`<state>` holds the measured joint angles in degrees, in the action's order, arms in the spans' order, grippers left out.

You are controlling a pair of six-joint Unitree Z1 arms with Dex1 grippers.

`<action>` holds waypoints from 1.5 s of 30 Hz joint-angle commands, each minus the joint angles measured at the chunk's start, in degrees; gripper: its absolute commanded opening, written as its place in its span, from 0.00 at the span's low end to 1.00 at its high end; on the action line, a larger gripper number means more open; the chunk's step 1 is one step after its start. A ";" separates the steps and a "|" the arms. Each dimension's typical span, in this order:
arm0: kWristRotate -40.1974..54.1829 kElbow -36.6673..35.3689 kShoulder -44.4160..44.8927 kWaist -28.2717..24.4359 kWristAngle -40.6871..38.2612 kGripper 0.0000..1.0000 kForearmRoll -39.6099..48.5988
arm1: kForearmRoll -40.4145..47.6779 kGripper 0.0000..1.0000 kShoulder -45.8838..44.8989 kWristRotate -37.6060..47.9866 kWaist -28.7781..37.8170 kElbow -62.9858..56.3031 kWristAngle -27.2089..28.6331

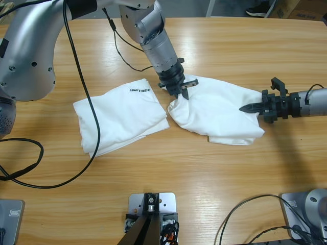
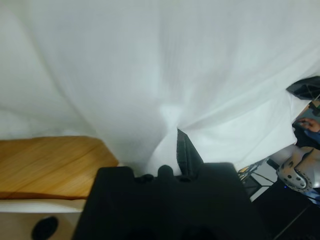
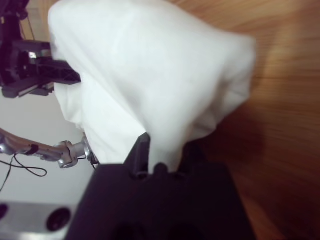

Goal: Fold clothes

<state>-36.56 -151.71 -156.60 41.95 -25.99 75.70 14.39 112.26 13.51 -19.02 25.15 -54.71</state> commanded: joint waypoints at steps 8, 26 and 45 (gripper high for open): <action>-2.34 -33.12 6.01 0.41 3.86 0.00 -1.18 | -12.51 0.00 -15.58 -2.79 4.23 6.22 -2.16; -6.62 -32.98 22.87 2.91 18.37 0.00 19.29 | -32.93 0.00 -17.77 -1.54 25.26 27.62 2.68; -16.69 19.42 47.90 -0.24 27.25 0.00 12.33 | -33.81 0.00 -10.13 3.17 37.40 41.17 7.97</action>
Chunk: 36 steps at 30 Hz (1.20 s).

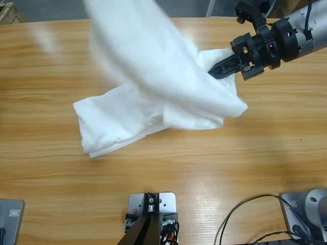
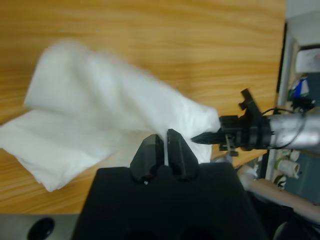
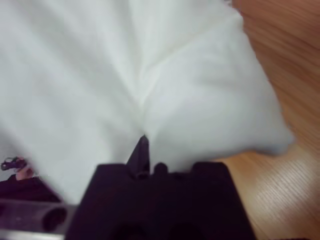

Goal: Fold clothes

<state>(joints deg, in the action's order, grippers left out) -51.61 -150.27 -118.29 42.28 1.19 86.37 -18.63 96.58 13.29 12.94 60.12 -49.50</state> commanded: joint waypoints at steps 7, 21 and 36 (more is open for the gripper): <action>-1.83 38.56 21.15 -4.48 -0.48 0.00 -7.50 | -1.41 0.00 8.87 5.17 9.04 11.25 4.33; -0.07 57.53 28.69 -7.40 -2.42 0.00 -18.21 | -28.57 0.00 6.71 1.23 17.03 45.28 7.37; 4.40 70.08 39.26 -26.93 -7.85 0.00 -21.93 | -30.86 0.00 20.15 5.89 31.54 63.74 7.58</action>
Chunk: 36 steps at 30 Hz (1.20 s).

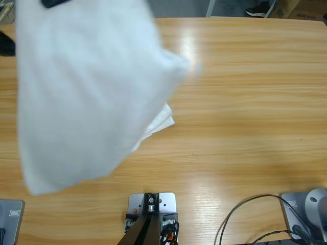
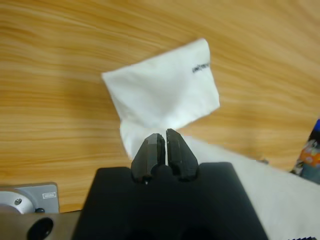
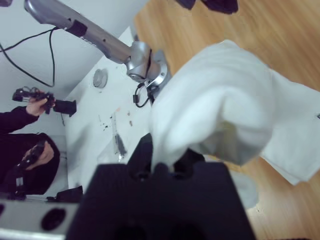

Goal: Fold clothes

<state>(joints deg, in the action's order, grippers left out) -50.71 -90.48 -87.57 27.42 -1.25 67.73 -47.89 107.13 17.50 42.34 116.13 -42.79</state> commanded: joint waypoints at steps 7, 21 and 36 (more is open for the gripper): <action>4.22 14.68 9.80 -14.68 -6.84 0.00 -6.10 | -7.35 0.00 16.31 2.46 4.58 19.82 1.20; 4.85 15.25 7.50 -15.38 -7.61 0.00 -8.32 | -8.26 0.00 25.43 1.66 4.42 23.95 0.16; 4.83 15.16 4.51 -15.24 -8.24 0.00 -9.93 | -13.44 0.00 28.10 -2.96 -2.96 22.13 2.26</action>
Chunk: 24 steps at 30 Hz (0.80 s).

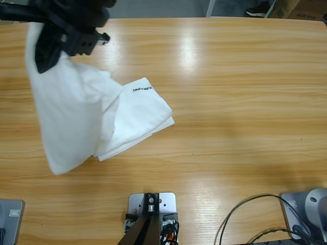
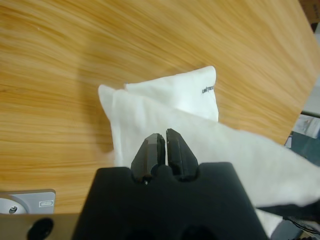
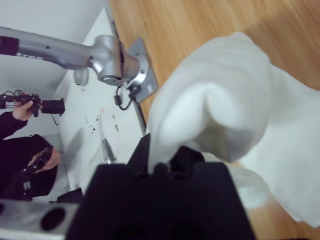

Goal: Fold clothes

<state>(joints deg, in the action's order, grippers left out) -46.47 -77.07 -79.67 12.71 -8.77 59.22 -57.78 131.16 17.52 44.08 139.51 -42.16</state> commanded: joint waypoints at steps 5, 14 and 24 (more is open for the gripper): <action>0.59 1.90 -3.73 -0.07 -0.81 0.00 -1.65 | -4.73 0.00 5.82 -3.96 -5.79 -2.16 2.80; 0.59 2.43 -4.10 0.33 -0.81 0.00 -2.30 | -10.37 0.00 5.35 -5.12 -5.72 6.70 4.02; 0.42 2.89 -3.59 0.91 -0.78 0.00 -2.71 | -19.39 0.00 4.63 -1.43 5.26 24.42 2.88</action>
<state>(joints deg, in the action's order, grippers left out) -46.47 -76.45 -81.46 12.99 -8.91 57.21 -74.49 134.22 14.10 42.80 150.19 -38.79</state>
